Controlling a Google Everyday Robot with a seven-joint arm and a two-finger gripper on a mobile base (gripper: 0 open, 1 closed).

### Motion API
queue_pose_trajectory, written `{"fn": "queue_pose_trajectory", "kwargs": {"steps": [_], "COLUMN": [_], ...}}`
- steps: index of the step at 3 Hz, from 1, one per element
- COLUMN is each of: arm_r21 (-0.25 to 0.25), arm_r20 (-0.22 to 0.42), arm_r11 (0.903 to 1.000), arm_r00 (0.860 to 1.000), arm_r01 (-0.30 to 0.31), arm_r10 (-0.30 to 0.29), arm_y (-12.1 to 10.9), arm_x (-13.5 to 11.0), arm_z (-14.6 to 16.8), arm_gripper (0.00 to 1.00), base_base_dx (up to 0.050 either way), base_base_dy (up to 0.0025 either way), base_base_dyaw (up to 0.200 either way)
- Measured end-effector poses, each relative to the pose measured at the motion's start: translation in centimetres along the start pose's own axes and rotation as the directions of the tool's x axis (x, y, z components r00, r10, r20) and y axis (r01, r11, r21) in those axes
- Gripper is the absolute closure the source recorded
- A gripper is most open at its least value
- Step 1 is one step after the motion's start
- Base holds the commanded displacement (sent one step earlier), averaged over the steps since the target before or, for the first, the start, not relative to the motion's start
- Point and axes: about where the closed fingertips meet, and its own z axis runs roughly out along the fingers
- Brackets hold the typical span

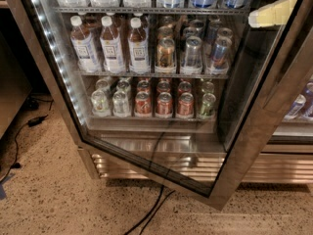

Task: Open left fridge door

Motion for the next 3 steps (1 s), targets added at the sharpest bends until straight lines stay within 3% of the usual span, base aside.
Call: {"fn": "queue_pose_trajectory", "kwargs": {"steps": [1, 2, 3], "arm_r21": [-0.045, -0.051, -0.026], "arm_r20": [-0.055, -0.113, -0.154], "arm_r11": [0.9985, 0.9933, 0.9785], "arm_r00": [0.998, 0.989, 0.968], "arm_r01": [-0.031, -0.104, -0.205], "arm_r10": [0.029, 0.097, 0.198], "arm_y": [0.9, 2.7, 6.7], "arm_x": [-0.6, -1.4, -2.6], "arm_z": [2.4, 3.6, 3.4], "arm_gripper": [1.0, 1.0, 1.0], "base_base_dx": [0.0, 0.0, 0.0], "base_base_dy": [0.0, 0.0, 0.0], "base_base_dyaw": [0.0, 0.0, 0.0]}}
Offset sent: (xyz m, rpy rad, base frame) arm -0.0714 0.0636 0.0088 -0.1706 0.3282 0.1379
